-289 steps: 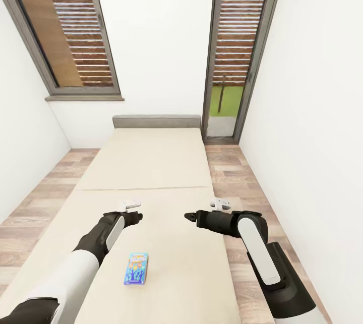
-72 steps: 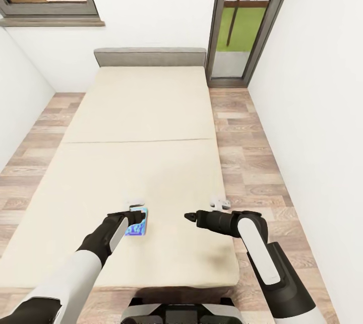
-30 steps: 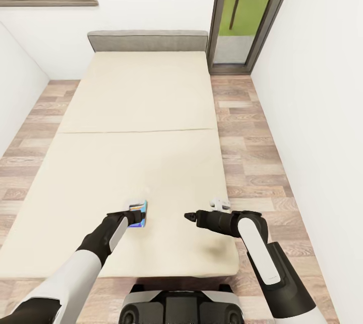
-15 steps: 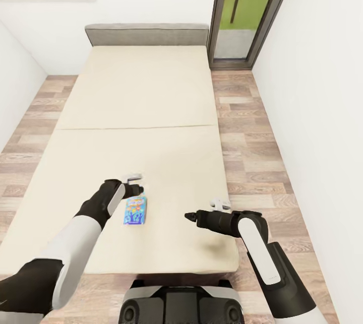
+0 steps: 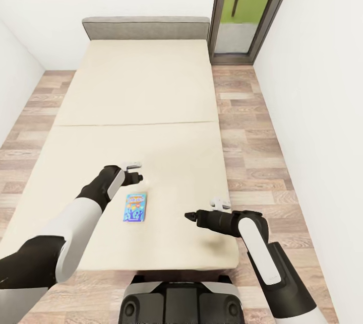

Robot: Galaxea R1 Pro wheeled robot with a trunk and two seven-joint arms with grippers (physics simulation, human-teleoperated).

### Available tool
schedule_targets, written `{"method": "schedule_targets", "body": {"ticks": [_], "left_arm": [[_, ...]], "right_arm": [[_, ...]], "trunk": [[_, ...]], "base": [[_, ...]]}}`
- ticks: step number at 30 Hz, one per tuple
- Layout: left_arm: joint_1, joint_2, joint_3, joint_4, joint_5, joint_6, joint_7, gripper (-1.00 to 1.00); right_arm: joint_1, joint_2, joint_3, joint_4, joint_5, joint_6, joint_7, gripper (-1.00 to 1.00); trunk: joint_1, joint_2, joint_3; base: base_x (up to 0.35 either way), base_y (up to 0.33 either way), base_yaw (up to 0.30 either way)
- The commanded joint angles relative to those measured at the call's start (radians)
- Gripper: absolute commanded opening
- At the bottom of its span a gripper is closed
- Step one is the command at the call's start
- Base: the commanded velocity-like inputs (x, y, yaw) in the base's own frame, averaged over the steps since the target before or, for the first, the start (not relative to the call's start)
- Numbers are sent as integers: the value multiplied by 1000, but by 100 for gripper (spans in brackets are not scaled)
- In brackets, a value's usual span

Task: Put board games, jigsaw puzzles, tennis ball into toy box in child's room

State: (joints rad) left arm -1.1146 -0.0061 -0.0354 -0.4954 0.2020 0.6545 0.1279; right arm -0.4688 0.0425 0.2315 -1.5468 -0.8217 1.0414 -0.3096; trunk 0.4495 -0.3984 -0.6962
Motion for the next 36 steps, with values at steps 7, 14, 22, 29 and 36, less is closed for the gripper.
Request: {"method": "schedule_targets", "body": {"ticks": [7,14,22,29,36], "left_arm": [[-5,-2,-4,3,8,3,9,100],[-5,-6,-5,4,7,2,8,100],[-5,-9,-6,4,7,-8,8,100],[-5,-4,-9,4,6,-19,7,100],[-5,-1,-14,4,5,-40,3,100]], "right_arm": [[-1,-24,-23,-33,-22,6,71,100],[-1,-145,-118,-39,-122,6,541,100],[-1,-232,-179,-39,-143,3,814,100],[-1,-232,-182,-38,-143,1,832,100],[-1,-230,-177,-38,-141,-2,826,100]], "trunk": [[0,-2,-13],[0,-2,-24],[0,-2,-38],[0,-2,-49],[0,-2,-61]], "base": [[0,0,0],[0,0,0],[0,0,0],[0,0,0],[0,0,0]]}}
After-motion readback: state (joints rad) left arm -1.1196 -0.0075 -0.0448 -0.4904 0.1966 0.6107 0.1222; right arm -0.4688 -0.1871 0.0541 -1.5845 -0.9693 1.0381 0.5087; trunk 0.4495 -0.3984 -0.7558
